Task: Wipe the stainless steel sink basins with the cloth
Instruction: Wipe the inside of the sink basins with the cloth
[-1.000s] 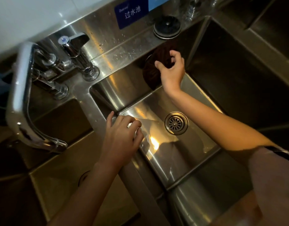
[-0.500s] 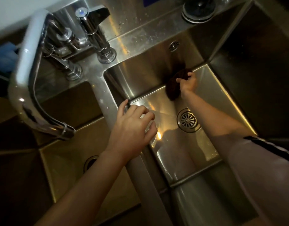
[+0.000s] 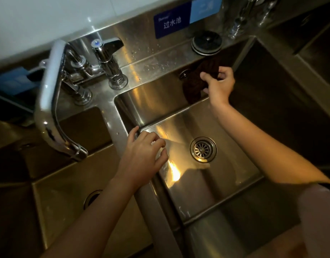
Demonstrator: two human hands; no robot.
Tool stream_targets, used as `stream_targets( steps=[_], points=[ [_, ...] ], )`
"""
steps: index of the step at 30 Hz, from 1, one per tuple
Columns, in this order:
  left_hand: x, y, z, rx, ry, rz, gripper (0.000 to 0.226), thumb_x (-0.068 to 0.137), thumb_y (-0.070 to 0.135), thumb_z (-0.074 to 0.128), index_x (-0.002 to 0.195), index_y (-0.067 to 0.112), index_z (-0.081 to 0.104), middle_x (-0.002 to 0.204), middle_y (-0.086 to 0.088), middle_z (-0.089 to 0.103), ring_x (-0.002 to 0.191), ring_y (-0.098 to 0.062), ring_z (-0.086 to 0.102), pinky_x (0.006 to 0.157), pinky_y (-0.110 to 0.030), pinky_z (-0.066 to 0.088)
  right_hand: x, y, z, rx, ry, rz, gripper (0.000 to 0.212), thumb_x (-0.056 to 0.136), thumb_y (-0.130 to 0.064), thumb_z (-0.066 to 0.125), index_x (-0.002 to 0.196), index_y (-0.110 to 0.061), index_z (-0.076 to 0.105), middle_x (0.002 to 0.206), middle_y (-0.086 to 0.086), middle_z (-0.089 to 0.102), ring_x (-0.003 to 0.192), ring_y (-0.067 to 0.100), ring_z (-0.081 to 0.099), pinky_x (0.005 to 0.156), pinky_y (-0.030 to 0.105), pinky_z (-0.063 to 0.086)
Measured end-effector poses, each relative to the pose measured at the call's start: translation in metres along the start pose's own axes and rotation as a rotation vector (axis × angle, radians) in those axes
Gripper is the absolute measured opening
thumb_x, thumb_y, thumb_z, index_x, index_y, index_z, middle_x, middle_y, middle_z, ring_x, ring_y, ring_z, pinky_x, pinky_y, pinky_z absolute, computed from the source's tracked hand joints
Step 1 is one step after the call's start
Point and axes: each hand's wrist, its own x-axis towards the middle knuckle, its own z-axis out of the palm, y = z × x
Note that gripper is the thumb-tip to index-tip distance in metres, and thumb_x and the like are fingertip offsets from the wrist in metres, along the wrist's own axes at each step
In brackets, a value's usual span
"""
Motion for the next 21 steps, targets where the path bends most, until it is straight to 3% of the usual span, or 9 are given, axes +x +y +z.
stream_targets(
  steps=[2, 6, 10, 14, 18, 21],
  points=[
    [0.000, 0.001, 0.000, -0.001, 0.006, 0.004, 0.027, 0.090, 0.036, 0.044, 0.089, 0.022, 0.066, 0.090, 0.005, 0.062, 0.090, -0.014, 0.058, 0.110, -0.049, 0.031, -0.003, -0.005, 0.002, 0.055, -0.019, 0.017, 0.038, 0.074, -0.004, 0.075, 0.102, -0.016, 0.052, 0.101, 0.005, 0.059, 0.088, 0.018, 0.065, 0.069, 0.039, 0.060],
    [0.000, 0.000, 0.001, 0.001, 0.013, 0.003, 0.028, 0.090, 0.037, 0.043, 0.088, 0.022, 0.067, 0.090, 0.006, 0.061, 0.090, -0.014, 0.058, 0.109, -0.049, 0.031, 0.006, 0.017, 0.000, 0.036, -0.041, 0.108, 0.045, 0.077, -0.002, 0.073, 0.114, -0.013, 0.049, 0.110, 0.009, 0.061, 0.095, 0.019, 0.065, 0.081, 0.041, 0.058],
    [0.001, -0.002, 0.001, 0.013, 0.002, 0.010, 0.025, 0.091, 0.035, 0.045, 0.089, 0.022, 0.067, 0.091, 0.007, 0.061, 0.092, -0.013, 0.056, 0.111, -0.046, 0.029, 0.026, 0.054, -0.004, -0.047, -0.037, 0.198, 0.050, 0.077, 0.004, 0.069, 0.121, -0.010, 0.048, 0.117, 0.008, 0.057, 0.101, 0.016, 0.059, 0.078, 0.019, 0.055],
    [0.001, -0.003, 0.002, 0.030, -0.013, 0.013, 0.024, 0.091, 0.034, 0.047, 0.091, 0.021, 0.067, 0.093, 0.006, 0.061, 0.094, -0.013, 0.056, 0.112, -0.044, 0.026, 0.074, 0.120, -0.015, -0.161, -0.012, 0.283, 0.055, 0.070, 0.001, 0.068, 0.118, -0.017, 0.050, 0.121, 0.009, 0.056, 0.106, 0.024, 0.059, 0.093, 0.047, 0.052],
    [0.001, -0.004, 0.003, 0.045, -0.019, -0.006, 0.026, 0.091, 0.035, 0.046, 0.090, 0.021, 0.067, 0.092, 0.006, 0.061, 0.093, -0.013, 0.056, 0.113, -0.042, 0.025, 0.061, 0.105, -0.016, -0.141, 0.012, 0.448, 0.055, 0.085, 0.009, 0.051, 0.133, -0.017, 0.042, 0.102, 0.001, 0.060, 0.098, 0.019, 0.059, 0.087, 0.043, 0.050],
    [0.001, -0.006, 0.003, 0.050, -0.021, -0.007, 0.027, 0.091, 0.036, 0.046, 0.090, 0.021, 0.067, 0.093, 0.006, 0.062, 0.093, -0.013, 0.056, 0.113, -0.041, 0.024, 0.057, 0.099, -0.012, -0.157, 0.025, 0.428, 0.052, 0.084, 0.009, 0.055, 0.130, -0.014, 0.045, 0.103, 0.000, 0.053, 0.094, 0.019, 0.058, 0.075, 0.040, 0.054]
  ],
)
